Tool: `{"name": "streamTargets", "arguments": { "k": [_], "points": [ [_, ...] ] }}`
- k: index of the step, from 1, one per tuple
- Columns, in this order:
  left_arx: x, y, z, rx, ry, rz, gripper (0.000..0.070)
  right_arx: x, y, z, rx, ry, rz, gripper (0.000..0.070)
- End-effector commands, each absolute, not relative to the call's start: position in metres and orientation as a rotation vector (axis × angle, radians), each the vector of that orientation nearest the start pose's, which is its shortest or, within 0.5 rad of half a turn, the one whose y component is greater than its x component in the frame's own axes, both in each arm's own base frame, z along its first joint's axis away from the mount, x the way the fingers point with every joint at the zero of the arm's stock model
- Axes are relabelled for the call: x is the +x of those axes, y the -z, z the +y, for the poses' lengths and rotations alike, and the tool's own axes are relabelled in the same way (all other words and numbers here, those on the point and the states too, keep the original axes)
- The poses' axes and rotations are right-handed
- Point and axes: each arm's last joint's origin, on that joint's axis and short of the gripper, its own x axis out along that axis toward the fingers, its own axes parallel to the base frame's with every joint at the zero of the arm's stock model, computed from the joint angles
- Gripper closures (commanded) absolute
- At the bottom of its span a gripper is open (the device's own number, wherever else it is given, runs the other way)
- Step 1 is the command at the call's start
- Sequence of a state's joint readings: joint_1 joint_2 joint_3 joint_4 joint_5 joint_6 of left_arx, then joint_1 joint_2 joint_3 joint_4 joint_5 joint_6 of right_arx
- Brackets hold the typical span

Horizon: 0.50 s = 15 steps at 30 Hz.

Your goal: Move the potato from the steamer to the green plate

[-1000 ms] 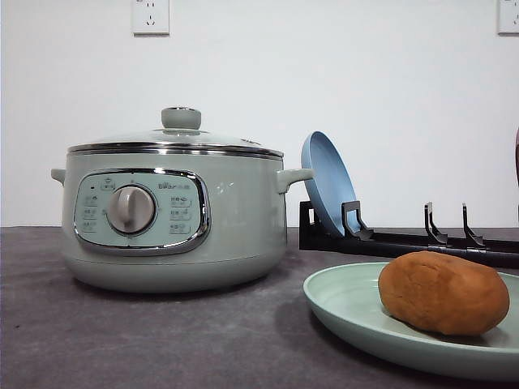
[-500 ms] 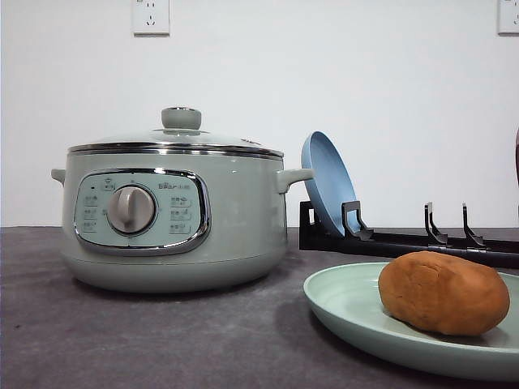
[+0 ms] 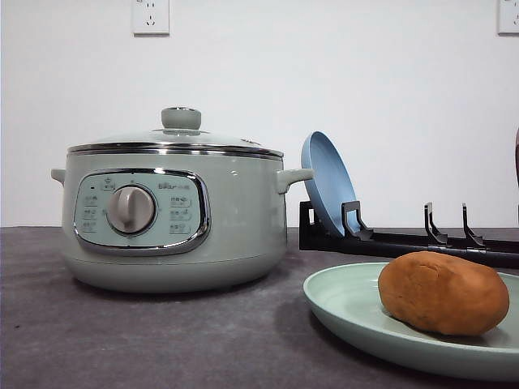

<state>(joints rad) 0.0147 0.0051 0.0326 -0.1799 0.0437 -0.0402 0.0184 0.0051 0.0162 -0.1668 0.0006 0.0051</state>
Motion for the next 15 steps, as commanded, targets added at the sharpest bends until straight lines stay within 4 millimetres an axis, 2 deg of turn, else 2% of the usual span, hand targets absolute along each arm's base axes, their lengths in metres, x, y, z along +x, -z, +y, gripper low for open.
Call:
{"name": "streamTargets", "arguments": {
  "k": [1, 15],
  "points": [
    [0.0956, -0.1494, -0.0001, -0.043, 0.028, 0.179, 0.07, 0.0961, -0.1519, 0.0015, 0.007, -0.014, 0.149, 0.0686],
    [0.0956, -0.1494, -0.0001, -0.043, 0.028, 0.179, 0.07, 0.0962, -0.1521, 0.0015, 0.007, -0.015, 0.148, 0.0685]
  ]
}}
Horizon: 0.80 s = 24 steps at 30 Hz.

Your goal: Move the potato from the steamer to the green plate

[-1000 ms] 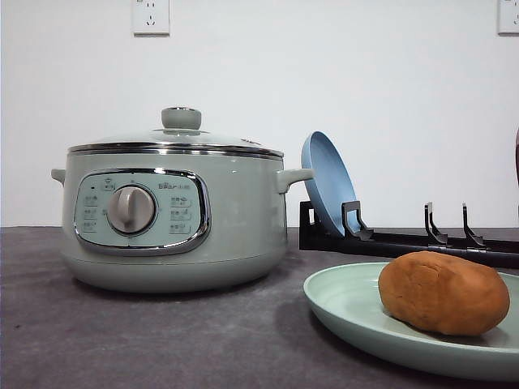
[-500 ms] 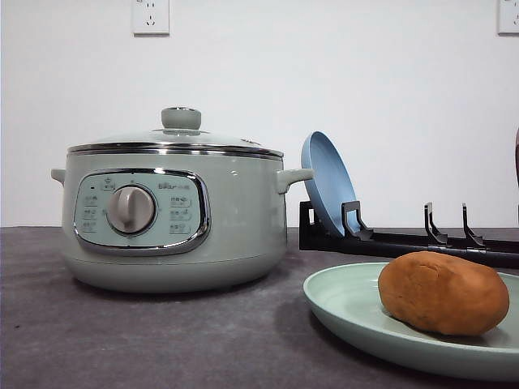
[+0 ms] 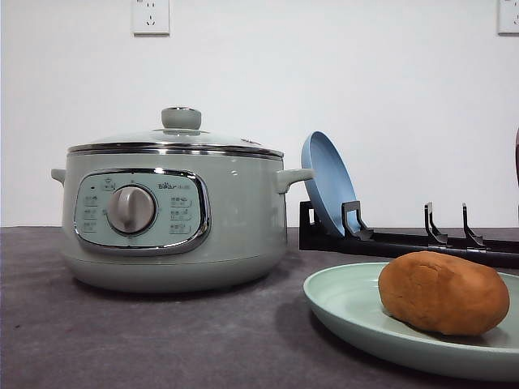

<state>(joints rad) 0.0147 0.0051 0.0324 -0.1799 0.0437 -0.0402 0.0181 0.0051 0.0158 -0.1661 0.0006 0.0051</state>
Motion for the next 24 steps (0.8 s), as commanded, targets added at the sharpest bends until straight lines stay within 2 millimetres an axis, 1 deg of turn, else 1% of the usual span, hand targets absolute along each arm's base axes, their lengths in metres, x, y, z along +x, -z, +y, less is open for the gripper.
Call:
{"name": "streamTargets", "arguments": {
  "k": [1, 24],
  "points": [
    [0.0956, -0.1494, -0.0001, -0.043, 0.028, 0.179, 0.07, 0.0962, -0.1521, 0.0015, 0.007, -0.015, 0.148, 0.0686],
    [0.0956, -0.1494, -0.0001, -0.043, 0.028, 0.179, 0.07, 0.0962, -0.1521, 0.0015, 0.007, -0.014, 0.147, 0.0686]
  ]
}}
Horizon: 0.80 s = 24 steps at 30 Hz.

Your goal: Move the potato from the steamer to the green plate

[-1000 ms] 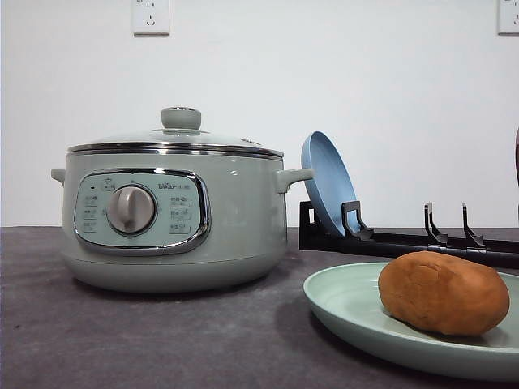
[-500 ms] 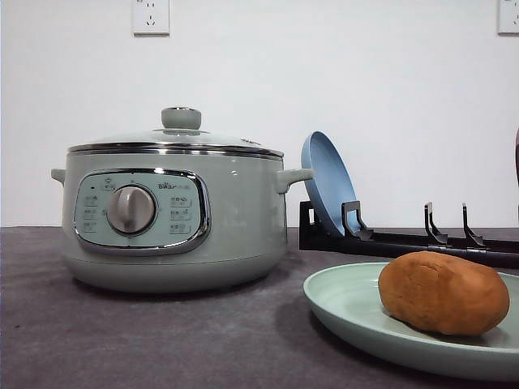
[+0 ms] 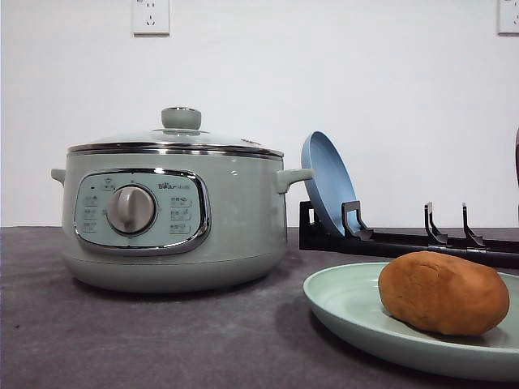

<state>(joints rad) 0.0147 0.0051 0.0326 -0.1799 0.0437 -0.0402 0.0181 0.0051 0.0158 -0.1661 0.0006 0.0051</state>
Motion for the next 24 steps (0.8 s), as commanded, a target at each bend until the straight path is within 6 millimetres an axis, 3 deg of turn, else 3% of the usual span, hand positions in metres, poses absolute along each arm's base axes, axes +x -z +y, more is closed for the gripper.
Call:
{"name": "streamTargets", "arguments": {
  "k": [1, 24],
  "points": [
    [0.0956, -0.1494, -0.0001, -0.043, 0.028, 0.179, 0.07, 0.0962, -0.1521, 0.0015, 0.007, -0.014, 0.147, 0.0686],
    [0.0956, -0.1494, -0.0001, -0.043, 0.028, 0.179, 0.07, 0.0962, -0.1521, 0.0015, 0.007, -0.015, 0.148, 0.0685]
  ]
}}
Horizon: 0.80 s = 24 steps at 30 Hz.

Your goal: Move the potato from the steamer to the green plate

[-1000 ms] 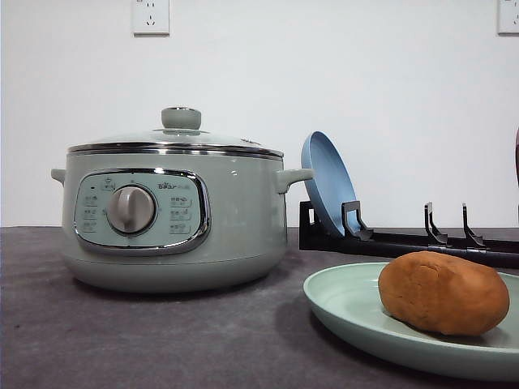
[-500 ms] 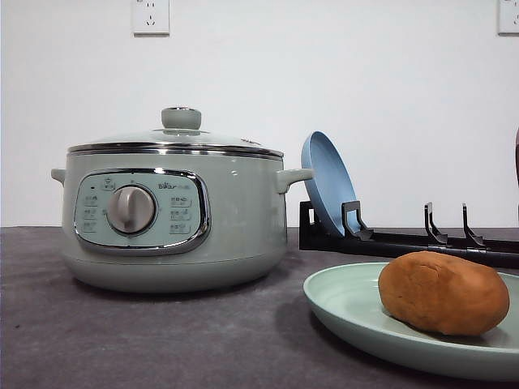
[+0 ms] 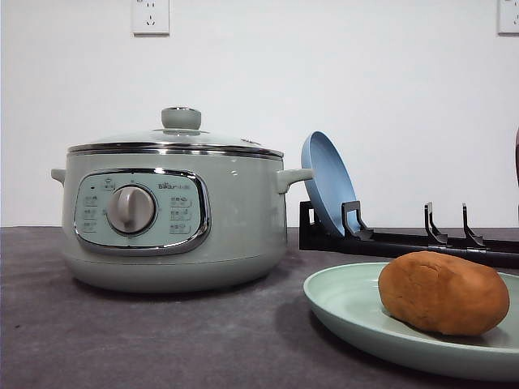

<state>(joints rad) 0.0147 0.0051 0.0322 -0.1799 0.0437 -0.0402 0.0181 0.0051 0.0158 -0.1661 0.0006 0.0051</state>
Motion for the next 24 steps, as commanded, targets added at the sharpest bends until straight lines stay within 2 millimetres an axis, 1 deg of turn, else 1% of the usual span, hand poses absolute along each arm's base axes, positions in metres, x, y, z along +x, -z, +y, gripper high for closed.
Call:
{"name": "streamTargets", "arguments": {
  "k": [1, 24],
  "points": [
    [0.0956, -0.1494, -0.0001, -0.043, 0.028, 0.179, 0.07, 0.0962, -0.1521, 0.0015, 0.007, -0.015, 0.148, 0.0685],
    [0.0956, -0.1494, -0.0001, -0.043, 0.028, 0.179, 0.07, 0.0962, -0.1521, 0.0015, 0.007, -0.015, 0.148, 0.0686]
  ]
}}
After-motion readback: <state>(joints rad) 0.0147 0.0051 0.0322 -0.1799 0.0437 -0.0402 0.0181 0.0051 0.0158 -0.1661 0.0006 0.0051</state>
